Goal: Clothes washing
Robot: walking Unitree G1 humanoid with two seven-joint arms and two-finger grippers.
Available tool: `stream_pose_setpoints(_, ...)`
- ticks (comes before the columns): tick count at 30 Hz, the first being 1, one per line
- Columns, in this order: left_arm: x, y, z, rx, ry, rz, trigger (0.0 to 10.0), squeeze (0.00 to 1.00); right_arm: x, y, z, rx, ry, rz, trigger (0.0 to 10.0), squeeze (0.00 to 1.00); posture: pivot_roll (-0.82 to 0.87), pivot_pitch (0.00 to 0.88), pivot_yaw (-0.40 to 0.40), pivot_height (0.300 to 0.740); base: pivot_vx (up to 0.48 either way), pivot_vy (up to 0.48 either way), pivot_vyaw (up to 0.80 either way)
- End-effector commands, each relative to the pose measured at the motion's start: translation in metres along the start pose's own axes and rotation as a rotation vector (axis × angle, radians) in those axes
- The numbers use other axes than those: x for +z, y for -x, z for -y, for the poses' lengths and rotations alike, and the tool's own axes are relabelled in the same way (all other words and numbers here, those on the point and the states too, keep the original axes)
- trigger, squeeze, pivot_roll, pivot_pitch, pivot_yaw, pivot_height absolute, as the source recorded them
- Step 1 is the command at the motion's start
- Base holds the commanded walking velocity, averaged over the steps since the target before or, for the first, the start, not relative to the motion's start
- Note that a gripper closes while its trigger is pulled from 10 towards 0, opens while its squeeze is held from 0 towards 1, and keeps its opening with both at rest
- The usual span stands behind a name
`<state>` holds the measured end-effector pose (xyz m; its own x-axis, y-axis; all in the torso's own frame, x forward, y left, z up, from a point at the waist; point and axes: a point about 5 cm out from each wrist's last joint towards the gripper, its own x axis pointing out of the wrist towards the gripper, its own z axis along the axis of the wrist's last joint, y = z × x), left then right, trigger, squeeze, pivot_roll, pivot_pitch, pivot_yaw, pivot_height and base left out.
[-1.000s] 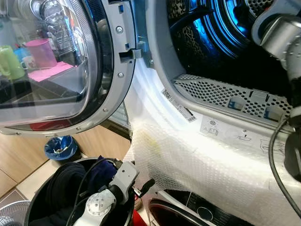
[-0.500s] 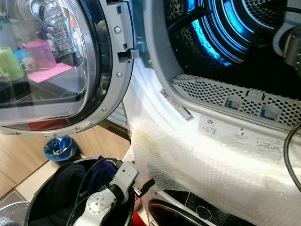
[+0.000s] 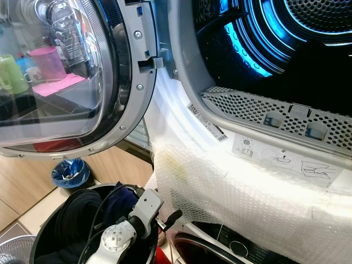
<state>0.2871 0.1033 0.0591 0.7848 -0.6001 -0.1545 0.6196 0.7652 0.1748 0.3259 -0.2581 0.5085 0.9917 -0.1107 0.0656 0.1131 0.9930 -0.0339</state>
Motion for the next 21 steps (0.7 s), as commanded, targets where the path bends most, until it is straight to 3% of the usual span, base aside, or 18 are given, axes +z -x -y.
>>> stream_pose_setpoints(1,-0.018,0.003,0.015,-0.07,0.028,-0.091,10.0,0.0,0.001,0.011,-0.002,0.027,-0.016,-0.011,10.0,0.0,-0.16,0.056,0.071,0.74,0.0,0.0,0.0)
stream_pose_setpoints(4,-0.018,0.002,0.015,-0.075,0.026,-0.093,10.0,0.0,-0.005,0.027,-0.002,0.055,-0.059,-0.022,10.0,0.0,-0.16,0.056,0.072,0.74,0.0,0.0,0.0)
stream_pose_setpoints(7,-0.017,0.0,0.014,-0.075,0.024,-0.093,10.0,0.0,-0.028,0.049,-0.028,0.197,-0.086,-0.039,10.0,0.0,-0.14,0.051,0.069,0.74,0.0,0.0,0.0)
stream_pose_setpoints(8,-0.017,0.001,0.013,-0.073,0.023,-0.093,10.0,0.0,-0.041,0.058,-0.044,0.306,-0.098,-0.015,10.0,0.0,-0.13,0.051,0.069,0.74,0.0,0.0,0.0)
stream_pose_setpoints(11,-0.017,0.001,0.012,-0.069,0.022,-0.093,10.0,0.0,-0.059,0.069,-0.064,0.443,-0.096,0.051,10.0,0.0,-0.13,0.049,0.069,0.74,0.0,0.0,0.0)
stream_pose_setpoints(15,-0.017,0.002,0.012,-0.069,0.022,-0.093,10.0,0.0,-0.065,0.074,-0.067,0.456,-0.091,0.074,10.0,0.0,-0.13,0.049,0.069,0.74,0.0,0.0,0.0)
stream_pose_setpoints(16,-0.017,0.002,0.012,-0.07,0.021,-0.093,10.0,0.0,-0.071,0.096,-0.076,0.563,-0.102,0.201,10.0,0.0,-0.12,0.042,0.063,0.74,0.0,0.0,0.0)
stream_pose_setpoints(17,-0.017,0.002,0.012,-0.071,0.02,-0.093,10.0,0.0,-0.073,0.104,-0.079,0.606,-0.102,0.243,10.0,0.0,-0.12,0.042,0.063,0.74,0.0,0.0,0.0)
stream_pose_setpoints(18,-0.017,0.002,0.012,-0.071,0.02,-0.093,10.0,0.0,-0.073,0.104,-0.079,0.606,-0.102,0.243,10.0,0.0,-0.12,0.042,0.063,0.74,0.0,0.0,0.0)
stream_pose_setpoints(19,-0.017,0.002,0.012,-0.071,0.02,-0.092,10.0,0.0,-0.083,0.116,-0.082,0.642,-0.09,0.299,10.0,0.0,-0.12,0.042,0.061,0.74,0.0,0.0,0.0)
stream_pose_setpoints(21,-0.017,0.002,0.012,-0.073,0.019,-0.092,10.0,0.0,-0.093,0.125,-0.084,0.676,-0.059,0.32,10.0,0.0,-0.12,0.039,0.061,0.74,0.0,0.0,0.0)
